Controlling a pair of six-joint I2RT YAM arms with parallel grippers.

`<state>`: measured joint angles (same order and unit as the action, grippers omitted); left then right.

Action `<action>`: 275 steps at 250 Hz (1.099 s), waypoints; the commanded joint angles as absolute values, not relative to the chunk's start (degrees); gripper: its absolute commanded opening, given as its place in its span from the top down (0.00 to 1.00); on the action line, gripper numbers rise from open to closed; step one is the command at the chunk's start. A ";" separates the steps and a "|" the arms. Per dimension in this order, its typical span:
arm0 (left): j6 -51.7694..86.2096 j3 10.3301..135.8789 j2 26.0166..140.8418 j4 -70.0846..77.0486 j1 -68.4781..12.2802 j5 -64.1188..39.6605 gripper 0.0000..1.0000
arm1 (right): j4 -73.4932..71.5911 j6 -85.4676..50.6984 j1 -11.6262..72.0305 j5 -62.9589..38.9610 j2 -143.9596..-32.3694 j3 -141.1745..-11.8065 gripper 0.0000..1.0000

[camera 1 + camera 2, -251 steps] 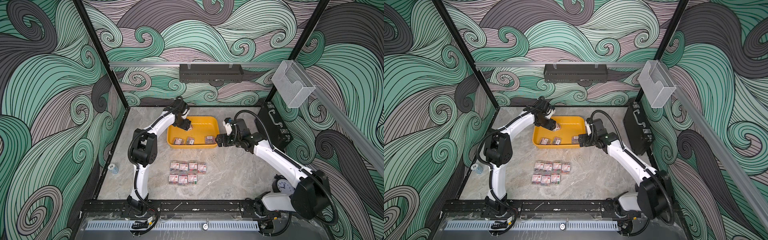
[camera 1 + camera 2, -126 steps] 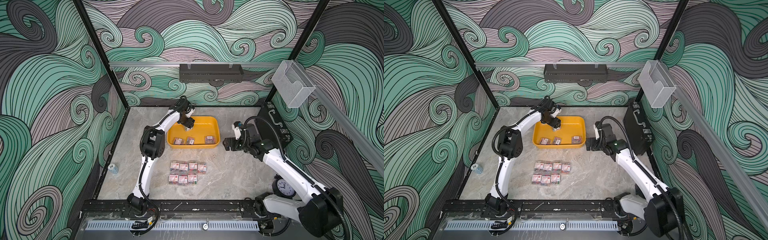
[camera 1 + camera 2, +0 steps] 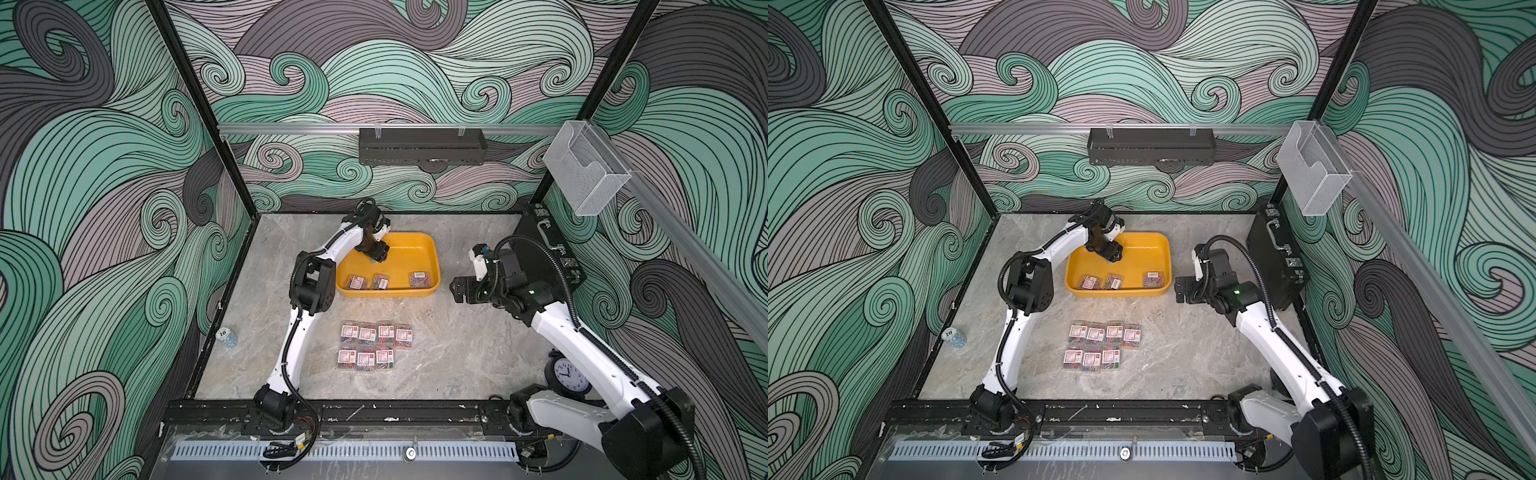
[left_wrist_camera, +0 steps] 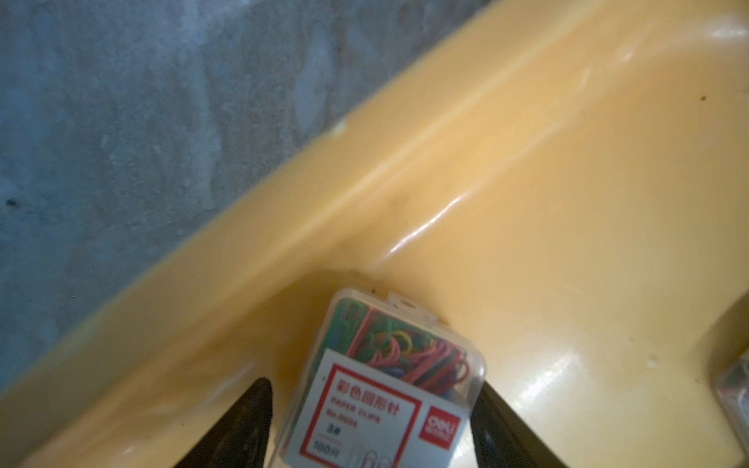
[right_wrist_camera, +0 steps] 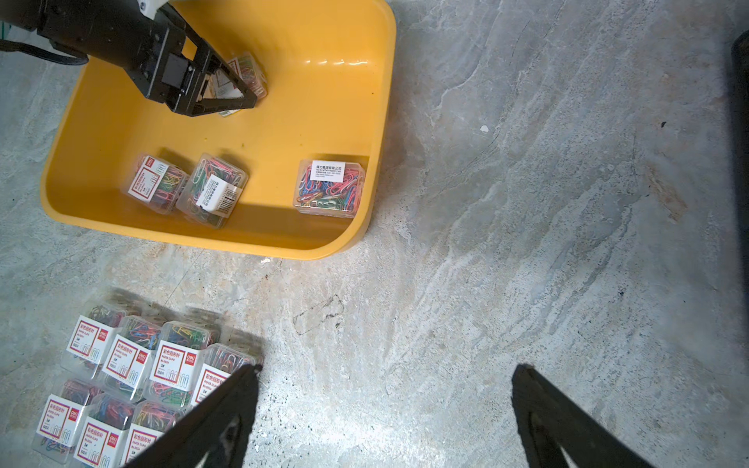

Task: Take the paper clips out of the storage box
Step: Pick up the boxed paper clips from the storage box.

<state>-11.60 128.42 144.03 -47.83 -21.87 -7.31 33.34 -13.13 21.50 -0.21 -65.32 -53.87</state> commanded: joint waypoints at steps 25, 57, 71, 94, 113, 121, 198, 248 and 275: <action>-9.49 129.55 143.17 -51.61 -21.46 -10.23 0.35 | 34.76 -13.65 21.12 0.88 -64.49 -54.88 0.03; -7.27 126.57 141.07 -49.93 -21.60 -10.63 0.39 | 34.75 -13.71 21.10 0.81 -64.77 -54.93 0.03; -6.63 125.70 140.55 -49.10 -21.58 -10.61 0.41 | 34.72 -13.71 21.12 0.79 -64.75 -54.98 0.03; -6.17 125.81 140.57 -49.47 -21.62 -10.37 0.44 | 34.72 -13.62 21.14 0.73 -64.77 -54.91 0.03; -5.61 125.86 140.20 -49.92 -21.62 -9.89 0.46 | 34.71 -13.55 21.10 0.79 -64.59 -54.75 0.03; -5.31 125.77 139.91 -50.02 -21.62 -9.61 0.47 | 34.67 -13.52 21.09 0.86 -64.59 -54.67 0.03; -1.30 122.83 132.96 -50.10 -22.15 -6.52 0.53 | 33.71 -13.73 21.09 0.48 -65.51 -54.49 0.04; 4.26 116.31 124.81 -49.06 -22.67 -3.34 0.53 | 32.29 -13.80 21.12 -0.18 -67.68 -55.11 0.04; 8.23 110.75 119.37 -47.82 -23.00 -2.61 0.53 | 31.39 -13.89 21.09 -0.91 -69.46 -55.96 0.04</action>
<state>2.35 114.63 125.75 -48.23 -22.33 -4.99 32.71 -13.13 21.30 -0.08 -67.81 -54.02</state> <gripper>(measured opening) 0.502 0.961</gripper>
